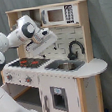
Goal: Play with the kitchen
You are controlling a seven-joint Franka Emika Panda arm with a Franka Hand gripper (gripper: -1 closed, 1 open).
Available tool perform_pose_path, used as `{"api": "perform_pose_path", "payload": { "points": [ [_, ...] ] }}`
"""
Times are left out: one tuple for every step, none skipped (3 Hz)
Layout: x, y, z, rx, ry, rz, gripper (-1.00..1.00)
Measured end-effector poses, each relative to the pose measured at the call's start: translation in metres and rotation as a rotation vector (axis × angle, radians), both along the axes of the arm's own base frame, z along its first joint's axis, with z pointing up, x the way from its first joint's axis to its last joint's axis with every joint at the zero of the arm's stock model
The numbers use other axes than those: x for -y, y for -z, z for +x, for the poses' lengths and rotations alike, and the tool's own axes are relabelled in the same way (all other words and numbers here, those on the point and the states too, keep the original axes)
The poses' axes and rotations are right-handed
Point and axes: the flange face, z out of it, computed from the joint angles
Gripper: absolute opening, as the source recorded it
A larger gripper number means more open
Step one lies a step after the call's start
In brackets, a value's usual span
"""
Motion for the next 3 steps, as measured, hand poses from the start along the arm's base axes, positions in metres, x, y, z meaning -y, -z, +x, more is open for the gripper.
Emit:
{"api": "perform_pose_path", "payload": {
  "points": [
    [0.036, 0.027, 0.014, -0.045, 0.076, 0.076, 1.0],
    [0.046, 0.05, 0.019, -0.071, 0.134, 0.139, 1.0],
    [0.046, 0.072, 0.024, -0.089, 0.168, 0.195, 1.0]
  ]
}}
